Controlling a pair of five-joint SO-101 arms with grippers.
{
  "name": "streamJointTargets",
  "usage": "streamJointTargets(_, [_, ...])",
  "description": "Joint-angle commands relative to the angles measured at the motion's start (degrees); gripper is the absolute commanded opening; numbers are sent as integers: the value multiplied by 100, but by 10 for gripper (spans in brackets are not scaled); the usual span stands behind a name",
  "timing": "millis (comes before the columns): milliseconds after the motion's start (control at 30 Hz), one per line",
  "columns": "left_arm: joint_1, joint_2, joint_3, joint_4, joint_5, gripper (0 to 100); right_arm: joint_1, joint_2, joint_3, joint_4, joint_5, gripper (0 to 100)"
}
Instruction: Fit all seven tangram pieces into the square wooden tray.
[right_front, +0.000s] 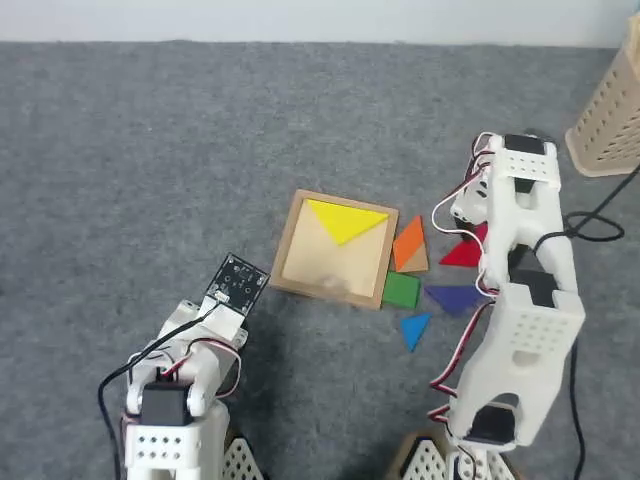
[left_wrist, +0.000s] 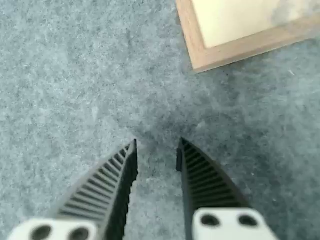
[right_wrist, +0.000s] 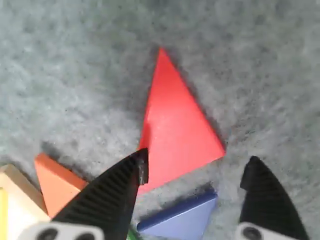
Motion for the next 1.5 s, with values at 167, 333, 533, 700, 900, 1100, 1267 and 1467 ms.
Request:
streamJointTargets(167, [-18,-123,-75,0,44,122,-127,-321,-475,22,-114,262])
streamJointTargets(333, [-18,-123,-75,0,44,122,-66,338,-888,92,-114,323])
streamJointTargets(533, [-18,-123,-75,0,44,122,-92,1051,-1389,558,-88,318])
streamJointTargets(700, [-18,-123,-75,0,44,122,-119,1490,-1881,910,149,301])
streamJointTargets(900, [-18,-123,-75,0,44,122,-119,1763,-2620,1033,2251,169])
streamJointTargets(1100, [-18,-123,-75,0,44,122,-215,1754,-3077,1508,3508,170])
streamJointTargets(1267, [-18,-123,-75,0,44,122,-338,1727,-3393,1833,3842,170])
streamJointTargets(1467, [-18,-123,-75,0,44,122,-154,1332,-3534,2132,3007,175])
